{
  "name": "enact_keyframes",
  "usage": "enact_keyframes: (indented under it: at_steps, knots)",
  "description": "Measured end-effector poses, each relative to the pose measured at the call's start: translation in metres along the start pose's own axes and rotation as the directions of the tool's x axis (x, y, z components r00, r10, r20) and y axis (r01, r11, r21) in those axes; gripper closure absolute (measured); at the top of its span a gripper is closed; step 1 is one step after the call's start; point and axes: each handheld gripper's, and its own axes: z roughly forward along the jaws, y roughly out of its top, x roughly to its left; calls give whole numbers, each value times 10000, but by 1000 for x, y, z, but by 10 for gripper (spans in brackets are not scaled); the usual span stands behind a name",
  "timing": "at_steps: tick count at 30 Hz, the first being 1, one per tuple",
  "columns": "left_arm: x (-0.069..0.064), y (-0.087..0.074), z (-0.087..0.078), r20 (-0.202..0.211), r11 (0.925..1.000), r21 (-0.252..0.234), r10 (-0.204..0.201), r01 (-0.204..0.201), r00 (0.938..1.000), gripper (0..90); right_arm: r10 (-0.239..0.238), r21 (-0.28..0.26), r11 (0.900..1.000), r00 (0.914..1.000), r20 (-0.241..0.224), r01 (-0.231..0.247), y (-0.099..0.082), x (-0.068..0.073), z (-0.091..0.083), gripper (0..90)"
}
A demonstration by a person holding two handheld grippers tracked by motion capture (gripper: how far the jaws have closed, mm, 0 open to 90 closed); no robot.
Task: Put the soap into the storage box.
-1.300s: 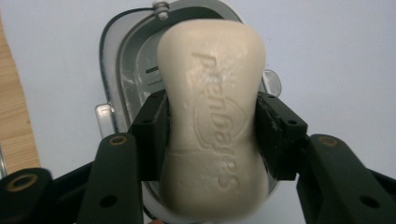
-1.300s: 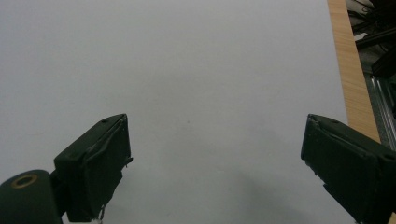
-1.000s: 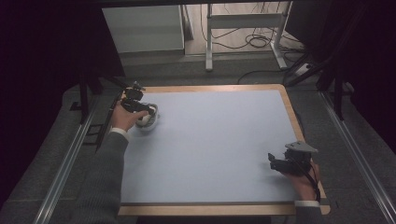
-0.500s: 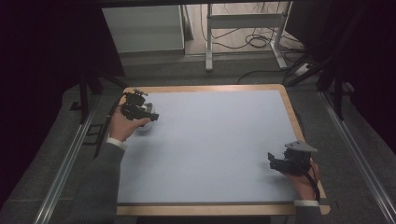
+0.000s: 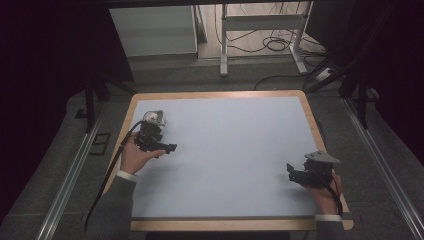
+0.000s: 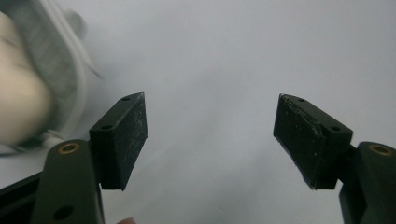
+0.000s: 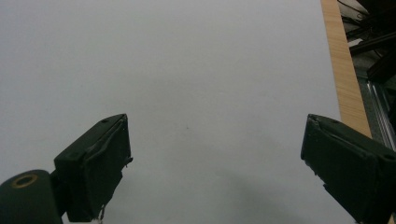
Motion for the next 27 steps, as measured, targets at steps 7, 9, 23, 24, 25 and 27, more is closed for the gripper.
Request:
enact_keyframes:
  at_steps: [7, 9, 23, 24, 25, 27]
  knots:
    - [-16, -26, 10, 204, 9998, -182, -41, 45, 9998, 255, -4, -4, 10000, 10000, -27, 4, 0, 0, 0, 82]
    - [-20, -35, 10, 409, 9993, -361, -113, 128, 9991, 264, -8, -14, 10000, 10000, -16, 8, 0, 0, -1, 82]
    - [-18, -61, 8, 409, 9967, -596, -519, 543, 9978, 258, -18, -6, 10000, 10000, 55, 18, 0, 0, 0, 82]
    - [-17, -61, 8, 395, 9963, -637, -560, 584, 9976, 258, -17, 1, 10000, 10000, 59, 17, 0, 0, 0, 82]
    - [-17, -61, 8, 390, 9960, -670, -558, 583, 9977, 257, -64, 13, 10000, 10000, 45, 64, 1, 1, 1, 82]
    - [-17, -62, 7, 422, 9956, -726, -570, 599, 9975, 255, -107, 2, 9999, 9999, 20, 107, 1, 2, 1, 82]
